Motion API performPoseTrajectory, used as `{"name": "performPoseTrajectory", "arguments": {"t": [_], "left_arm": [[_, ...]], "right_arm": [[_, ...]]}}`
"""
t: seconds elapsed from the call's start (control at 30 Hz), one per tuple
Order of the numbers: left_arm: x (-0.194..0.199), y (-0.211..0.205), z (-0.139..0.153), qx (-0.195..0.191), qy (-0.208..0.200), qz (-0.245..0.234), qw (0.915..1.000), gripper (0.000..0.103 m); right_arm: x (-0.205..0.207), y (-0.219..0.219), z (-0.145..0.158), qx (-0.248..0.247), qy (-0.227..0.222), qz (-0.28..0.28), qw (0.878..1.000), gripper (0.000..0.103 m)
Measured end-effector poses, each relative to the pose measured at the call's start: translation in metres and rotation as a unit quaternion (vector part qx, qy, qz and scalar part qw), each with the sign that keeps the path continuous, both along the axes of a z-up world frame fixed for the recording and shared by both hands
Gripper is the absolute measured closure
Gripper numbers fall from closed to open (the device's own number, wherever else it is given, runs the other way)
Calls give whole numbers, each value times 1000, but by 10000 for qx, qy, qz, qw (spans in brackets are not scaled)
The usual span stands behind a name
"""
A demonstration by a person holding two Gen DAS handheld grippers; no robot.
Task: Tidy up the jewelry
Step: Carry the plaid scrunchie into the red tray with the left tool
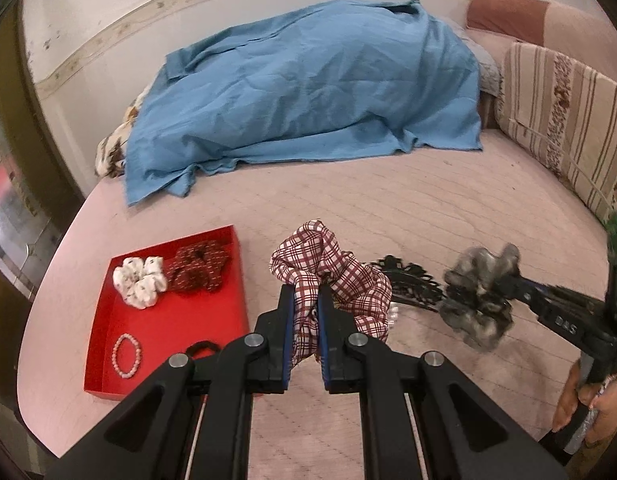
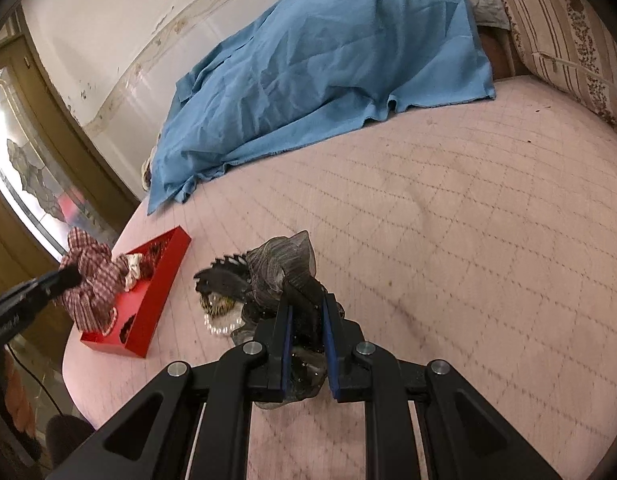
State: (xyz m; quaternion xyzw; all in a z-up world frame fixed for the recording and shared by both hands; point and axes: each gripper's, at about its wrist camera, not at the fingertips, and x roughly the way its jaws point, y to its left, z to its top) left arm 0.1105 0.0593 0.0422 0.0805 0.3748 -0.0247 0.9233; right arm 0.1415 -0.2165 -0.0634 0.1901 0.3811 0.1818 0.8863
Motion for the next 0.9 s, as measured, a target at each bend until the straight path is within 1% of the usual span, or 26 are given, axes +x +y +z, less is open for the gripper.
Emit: {"name": "performPoseTrajectory", "arguments": {"t": [0.23,0.43,0.67,0.9], "left_arm": [[-1,38,0,-227,-98,195,9995,93],[2,64,-4,-397,-141,319,9986,93],[8,99,-8,-501,-190,477,9974,93],[18,138,-17,-484,-176,716,9961,93]], "right_arm": [[-19,-5,-1,118,185,-139,9997,88],[-29,10,22,-78,76,-63,9999,88],[-28,59,54,-295,-153,369,9988,88],[-14,115,63,-480,-175,820,9953,88]]}}
